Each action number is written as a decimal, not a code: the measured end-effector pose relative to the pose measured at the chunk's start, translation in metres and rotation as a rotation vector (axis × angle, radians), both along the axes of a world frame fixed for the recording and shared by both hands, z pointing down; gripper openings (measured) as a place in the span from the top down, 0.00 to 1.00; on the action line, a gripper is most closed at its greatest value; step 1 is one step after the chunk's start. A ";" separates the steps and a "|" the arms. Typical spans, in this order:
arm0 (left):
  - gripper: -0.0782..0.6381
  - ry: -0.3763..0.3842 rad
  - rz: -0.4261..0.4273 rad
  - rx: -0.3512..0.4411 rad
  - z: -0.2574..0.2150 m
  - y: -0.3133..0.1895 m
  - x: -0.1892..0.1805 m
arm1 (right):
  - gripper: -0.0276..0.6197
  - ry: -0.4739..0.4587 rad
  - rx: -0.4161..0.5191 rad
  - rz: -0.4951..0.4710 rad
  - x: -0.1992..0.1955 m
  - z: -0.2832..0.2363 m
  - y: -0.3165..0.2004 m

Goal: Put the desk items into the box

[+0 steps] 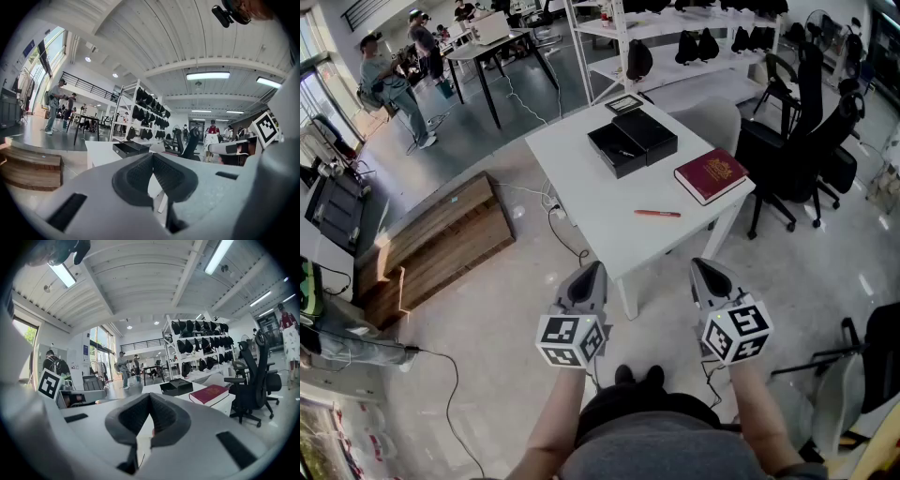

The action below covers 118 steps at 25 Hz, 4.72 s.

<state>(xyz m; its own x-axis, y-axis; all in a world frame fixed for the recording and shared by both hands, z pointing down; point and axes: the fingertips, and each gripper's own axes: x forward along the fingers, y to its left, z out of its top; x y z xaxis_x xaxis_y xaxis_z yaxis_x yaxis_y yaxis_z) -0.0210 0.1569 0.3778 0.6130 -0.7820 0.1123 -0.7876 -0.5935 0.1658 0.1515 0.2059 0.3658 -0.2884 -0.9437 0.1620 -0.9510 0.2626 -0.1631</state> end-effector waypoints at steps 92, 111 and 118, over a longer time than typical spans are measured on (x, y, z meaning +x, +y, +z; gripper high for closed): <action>0.88 -0.002 0.000 -0.111 0.059 -0.295 -0.012 | 0.77 0.231 -0.184 -0.214 0.009 0.074 -0.271; 0.88 -0.044 -0.230 -0.161 0.076 -0.258 -0.045 | 0.76 0.523 -0.399 -0.747 -0.015 0.165 -0.251; 0.88 -0.047 -0.285 -0.180 0.084 -0.246 -0.050 | 0.77 0.618 -0.493 -0.845 -0.012 0.196 -0.248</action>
